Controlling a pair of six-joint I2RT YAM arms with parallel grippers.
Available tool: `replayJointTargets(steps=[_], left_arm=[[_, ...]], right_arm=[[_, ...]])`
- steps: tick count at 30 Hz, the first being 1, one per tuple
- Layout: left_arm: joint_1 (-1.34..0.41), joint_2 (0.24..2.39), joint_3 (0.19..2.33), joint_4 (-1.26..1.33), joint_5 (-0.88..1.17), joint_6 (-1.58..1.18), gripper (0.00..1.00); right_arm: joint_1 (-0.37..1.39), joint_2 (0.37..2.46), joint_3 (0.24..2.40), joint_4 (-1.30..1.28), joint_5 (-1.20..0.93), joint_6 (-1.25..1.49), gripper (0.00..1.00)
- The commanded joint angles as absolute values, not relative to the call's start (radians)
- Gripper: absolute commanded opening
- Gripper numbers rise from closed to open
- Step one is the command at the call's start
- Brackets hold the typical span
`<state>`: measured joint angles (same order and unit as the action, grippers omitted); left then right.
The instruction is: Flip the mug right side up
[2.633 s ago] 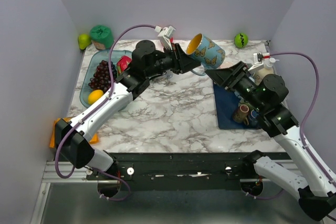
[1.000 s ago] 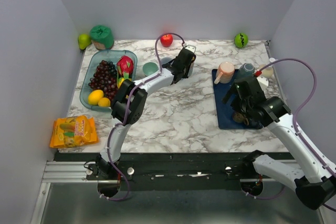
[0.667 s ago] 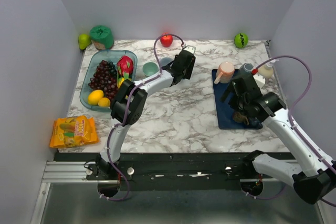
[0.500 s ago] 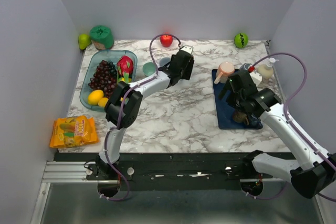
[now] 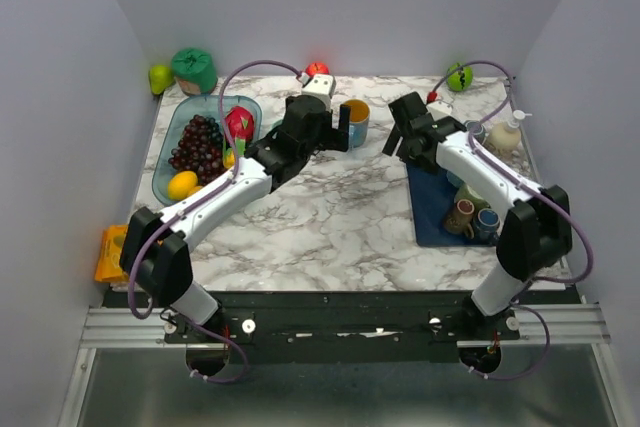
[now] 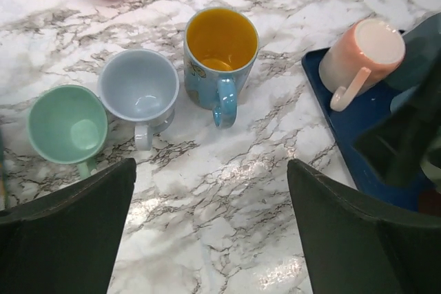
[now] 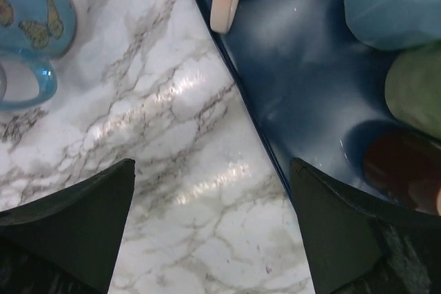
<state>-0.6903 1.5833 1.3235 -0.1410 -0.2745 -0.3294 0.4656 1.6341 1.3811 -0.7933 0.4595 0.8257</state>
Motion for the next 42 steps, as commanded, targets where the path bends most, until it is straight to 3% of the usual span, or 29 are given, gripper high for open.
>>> replayJointTargets(steps=[1,8,14,21,35,40,42], left_arm=[[-0.683,1.450,1.275,-0.224,-0.282,-0.319,0.99],[-0.629,1.283,1.186,-0.261,-0.172,-0.334,0.99],[-0.580,1.218,1.161,-0.258,-0.077,-0.354,0.99],[-0.549,1.232,1.173,-0.264,-0.060,-0.359,0.99],[-0.508,1.230,1.154,-0.262,-0.031,-0.374,0.99],[-0.503,1.229,1.151,-0.261,-0.025,-0.376,0.99],[-0.503,1.229,1.150,-0.259,-0.021,-0.377,0.99]], right_arm=[[0.428,1.799,1.514,-0.773,0.547,0.802,0.95],[0.364,1.971,1.634,-0.776,0.578,0.801,0.90],[0.298,2.040,1.684,-0.733,0.555,0.721,0.80],[0.282,2.089,1.721,-0.703,0.506,0.660,0.56],[0.276,2.123,1.735,-0.715,0.512,0.650,0.24],[0.273,2.137,1.746,-0.730,0.500,0.643,0.00],[0.273,2.132,1.741,-0.733,0.497,0.643,0.01]])
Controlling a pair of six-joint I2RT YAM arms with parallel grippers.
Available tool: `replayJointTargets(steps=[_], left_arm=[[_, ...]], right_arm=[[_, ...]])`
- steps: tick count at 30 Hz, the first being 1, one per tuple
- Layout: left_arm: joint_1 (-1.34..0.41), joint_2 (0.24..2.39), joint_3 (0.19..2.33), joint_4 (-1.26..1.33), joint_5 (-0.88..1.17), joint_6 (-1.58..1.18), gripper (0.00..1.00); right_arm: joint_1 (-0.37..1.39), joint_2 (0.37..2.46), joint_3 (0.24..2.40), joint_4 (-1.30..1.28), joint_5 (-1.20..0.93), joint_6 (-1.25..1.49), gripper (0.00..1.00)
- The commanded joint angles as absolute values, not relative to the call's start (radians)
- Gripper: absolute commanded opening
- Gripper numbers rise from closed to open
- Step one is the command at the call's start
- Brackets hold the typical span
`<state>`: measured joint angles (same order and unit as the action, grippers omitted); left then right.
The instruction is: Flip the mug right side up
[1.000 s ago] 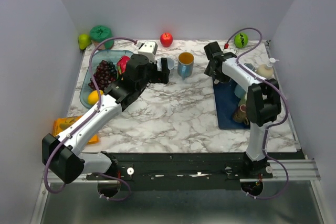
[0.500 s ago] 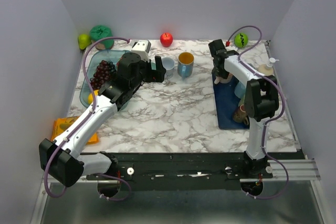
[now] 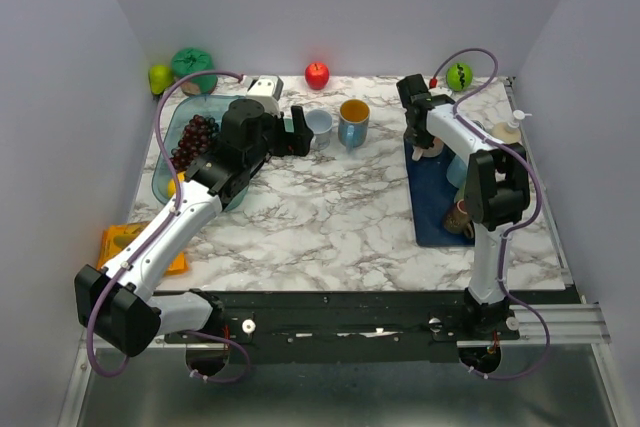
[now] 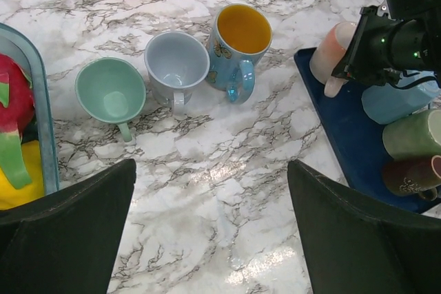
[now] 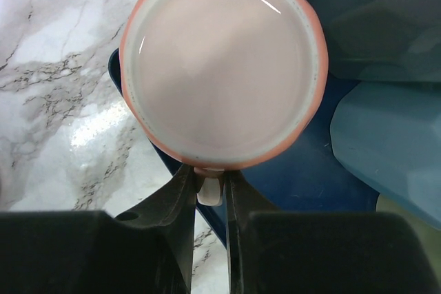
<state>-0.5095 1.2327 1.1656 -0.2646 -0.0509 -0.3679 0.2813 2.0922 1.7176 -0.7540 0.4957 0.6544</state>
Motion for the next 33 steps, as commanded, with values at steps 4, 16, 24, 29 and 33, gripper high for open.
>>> replayJointTargets(steps=[4,16,24,29,33], left_arm=[[-0.502,1.223,1.143,-0.255,-0.012,-0.380,0.99],[-0.502,1.215,1.115,-0.216,0.092,-0.411,0.99],[-0.502,1.203,1.109,-0.163,0.253,-0.462,0.99],[-0.502,1.201,1.120,-0.094,0.380,-0.567,0.99],[-0.505,1.198,1.105,-0.005,0.498,-0.649,0.99]], right_arm=[[0.273,2.103,1.709,-0.727,0.491,0.640,0.00],[0.273,1.798,1.539,-0.635,0.358,0.647,0.00],[0.275,1.448,1.352,-0.506,0.126,0.669,0.00],[0.275,1.237,1.214,-0.361,-0.079,0.715,0.00],[0.275,1.109,1.163,-0.270,-0.207,0.796,0.00]])
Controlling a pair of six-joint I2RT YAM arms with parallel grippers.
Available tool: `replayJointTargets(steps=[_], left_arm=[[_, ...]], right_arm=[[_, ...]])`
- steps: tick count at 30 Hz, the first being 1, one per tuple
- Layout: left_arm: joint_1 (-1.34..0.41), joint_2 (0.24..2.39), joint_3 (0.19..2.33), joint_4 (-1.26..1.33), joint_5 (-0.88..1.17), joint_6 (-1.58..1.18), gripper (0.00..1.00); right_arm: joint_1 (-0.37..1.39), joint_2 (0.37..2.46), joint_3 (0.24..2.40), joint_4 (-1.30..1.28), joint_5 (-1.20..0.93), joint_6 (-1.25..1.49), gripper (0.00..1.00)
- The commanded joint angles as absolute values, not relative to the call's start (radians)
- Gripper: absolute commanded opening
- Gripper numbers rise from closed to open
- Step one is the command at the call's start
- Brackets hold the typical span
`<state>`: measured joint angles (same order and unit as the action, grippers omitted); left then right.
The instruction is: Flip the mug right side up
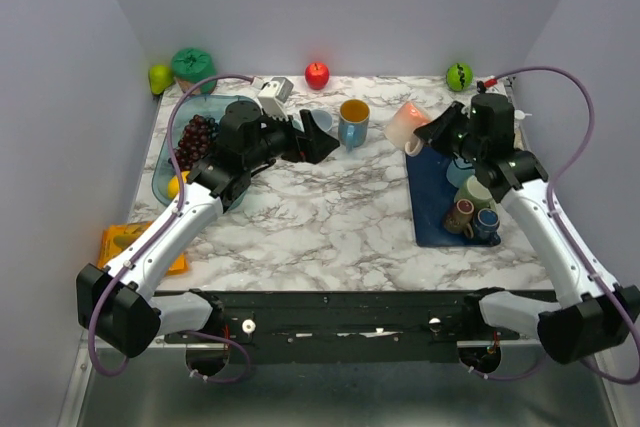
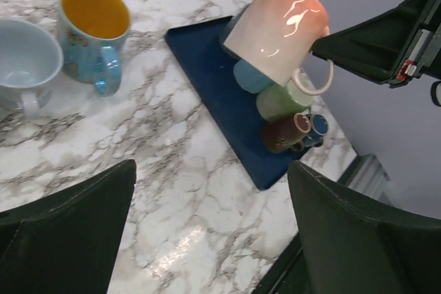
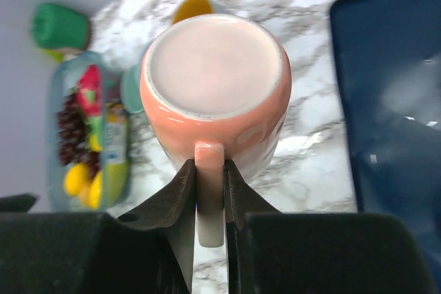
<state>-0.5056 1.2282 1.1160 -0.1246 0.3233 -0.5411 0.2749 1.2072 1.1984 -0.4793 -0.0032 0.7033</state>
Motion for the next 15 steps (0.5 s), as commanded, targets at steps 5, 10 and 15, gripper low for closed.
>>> replayJointTargets(steps=[5,10,15], left_arm=[[-0.532,1.210,1.089,0.100,0.604,-0.715,0.99],[-0.574,1.233,1.095,0.121,0.636,-0.860,0.99],[-0.577,1.239,1.112,0.051,0.661,-0.879,0.99]], right_arm=[[0.275,1.057,1.109,-0.152,-0.336,0.958,0.00],[0.281,1.031,1.042,-0.049,-0.373,1.116,0.01],[0.298,1.075,1.037,-0.058,-0.446,1.224,0.00]])
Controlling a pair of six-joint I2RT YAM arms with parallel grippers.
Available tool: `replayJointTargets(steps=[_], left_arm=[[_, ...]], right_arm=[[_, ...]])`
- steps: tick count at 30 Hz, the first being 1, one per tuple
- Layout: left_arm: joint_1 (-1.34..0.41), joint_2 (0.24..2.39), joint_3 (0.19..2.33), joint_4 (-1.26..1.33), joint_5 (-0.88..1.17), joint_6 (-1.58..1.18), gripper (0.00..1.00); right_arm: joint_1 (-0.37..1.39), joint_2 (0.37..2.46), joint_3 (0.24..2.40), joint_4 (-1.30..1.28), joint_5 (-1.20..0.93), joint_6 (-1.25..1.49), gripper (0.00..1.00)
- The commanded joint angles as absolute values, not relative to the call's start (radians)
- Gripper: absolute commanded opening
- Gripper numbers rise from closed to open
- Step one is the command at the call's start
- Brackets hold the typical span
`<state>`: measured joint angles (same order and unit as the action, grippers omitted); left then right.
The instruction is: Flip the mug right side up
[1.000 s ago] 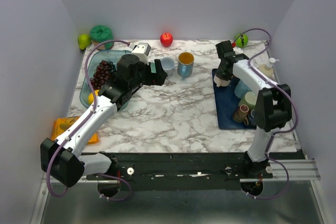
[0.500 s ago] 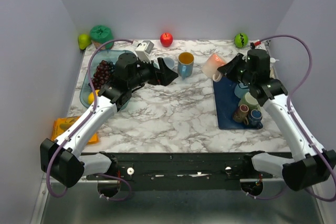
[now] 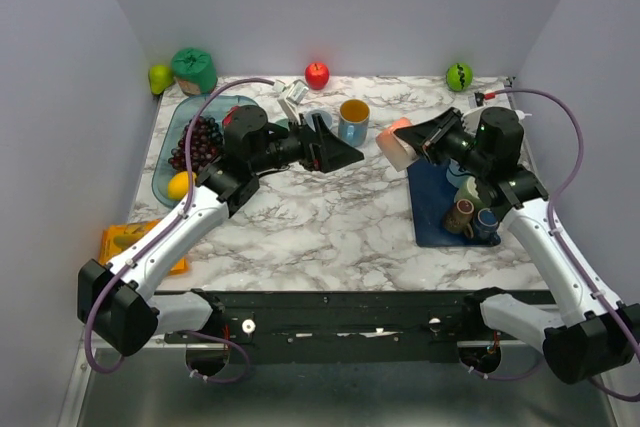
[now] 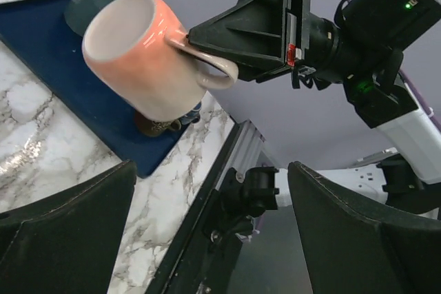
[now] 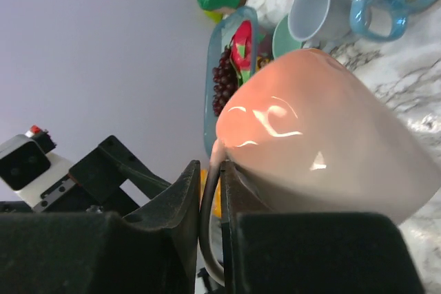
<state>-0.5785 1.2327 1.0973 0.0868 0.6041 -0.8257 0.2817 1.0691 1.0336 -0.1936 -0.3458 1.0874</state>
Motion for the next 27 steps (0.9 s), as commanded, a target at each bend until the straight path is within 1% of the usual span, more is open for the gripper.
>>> replayJointTargets(steps=[1,5,10,12,14,15,16,17,18,19,27], left_arm=[[-0.577,1.242,1.126,0.002,0.635,-0.861,0.99],[-0.577,1.272,1.144,-0.084,0.623,-0.778,0.99],[-0.578,1.302,1.137,-0.094,0.627,-0.744,0.99],[-0.578,1.318,1.126,-0.109,0.597,-0.712,0.99],[-0.577,1.353,1.120,-0.185,0.572,-0.654,0.99],[-0.575,1.364,1.127,-0.251,0.499,-0.625,0.99],[-0.575,1.373,1.118,-0.337,0.486,-0.547,0.99],[-0.575,1.370,1.103,-0.362,0.450,-0.519,0.99],[-0.574,1.365,1.079,-0.373,0.389,-0.499,0.99],[-0.568,1.353,1.045,-0.392,0.371,-0.473,0.99],[-0.561,1.315,1.005,-0.494,0.140,-0.359,0.99]], right_arm=[[0.307,1.084,1.037,-0.070,-0.446,1.226,0.01],[0.313,1.129,1.023,-0.120,-0.478,1.232,0.01],[0.330,1.158,0.983,-0.120,-0.472,1.223,0.01],[0.331,1.180,0.979,-0.153,-0.448,1.203,0.00],[0.333,1.206,0.951,-0.166,-0.445,1.201,0.01],[0.333,1.212,0.942,-0.173,-0.440,1.204,0.01],[0.334,1.210,0.931,-0.170,-0.442,1.200,0.01],[0.337,1.213,0.927,-0.202,-0.439,1.171,0.00],[0.339,1.215,0.930,-0.227,-0.408,1.152,0.01],[0.341,1.216,0.928,-0.241,-0.400,1.134,0.00],[0.362,1.255,0.908,-0.311,-0.367,0.962,0.01]])
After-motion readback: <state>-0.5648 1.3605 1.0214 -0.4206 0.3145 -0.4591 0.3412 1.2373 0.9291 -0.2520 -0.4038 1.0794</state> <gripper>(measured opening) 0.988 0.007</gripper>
